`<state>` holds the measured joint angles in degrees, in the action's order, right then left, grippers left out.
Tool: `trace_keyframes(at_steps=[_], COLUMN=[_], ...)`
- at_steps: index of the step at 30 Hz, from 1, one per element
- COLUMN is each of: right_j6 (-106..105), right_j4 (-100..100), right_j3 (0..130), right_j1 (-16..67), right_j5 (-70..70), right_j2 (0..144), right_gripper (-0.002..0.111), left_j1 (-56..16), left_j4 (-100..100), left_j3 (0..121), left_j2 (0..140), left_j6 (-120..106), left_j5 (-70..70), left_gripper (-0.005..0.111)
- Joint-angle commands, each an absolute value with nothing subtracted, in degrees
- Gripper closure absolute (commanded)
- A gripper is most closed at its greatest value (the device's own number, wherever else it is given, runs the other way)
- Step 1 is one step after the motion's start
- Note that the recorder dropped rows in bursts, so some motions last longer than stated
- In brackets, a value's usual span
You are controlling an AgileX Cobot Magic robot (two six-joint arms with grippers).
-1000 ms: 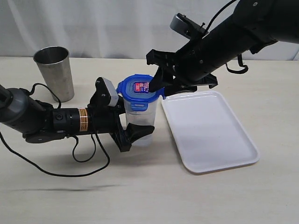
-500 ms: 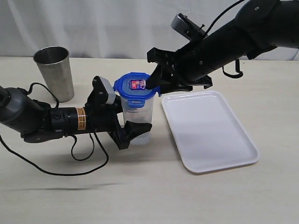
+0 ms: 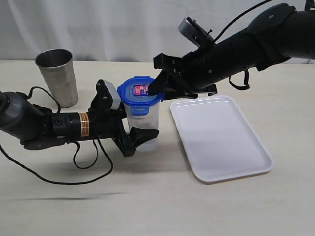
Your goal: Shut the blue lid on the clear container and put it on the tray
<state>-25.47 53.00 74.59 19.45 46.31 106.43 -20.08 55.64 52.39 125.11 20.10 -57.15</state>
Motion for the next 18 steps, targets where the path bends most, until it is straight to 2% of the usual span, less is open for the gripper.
trace_keyframes(at_steps=[1,18], right_j6=[-27.8,-41.0], right_j4=[42.9,42.7], right_j3=[72.6,72.6], right_j1=[20.5,21.3], right_j5=[46.5,40.0], right_j2=[105.7,91.5], right_gripper=[0.056,0.054], left_j1=[-21.0,-21.0], left_j4=[56.1,56.0], left_j3=[52.8,52.8], left_j2=[124.5,124.5], left_j6=[19.7,19.7], left_j5=[-59.0,-59.0], left_gripper=[0.107,0.107])
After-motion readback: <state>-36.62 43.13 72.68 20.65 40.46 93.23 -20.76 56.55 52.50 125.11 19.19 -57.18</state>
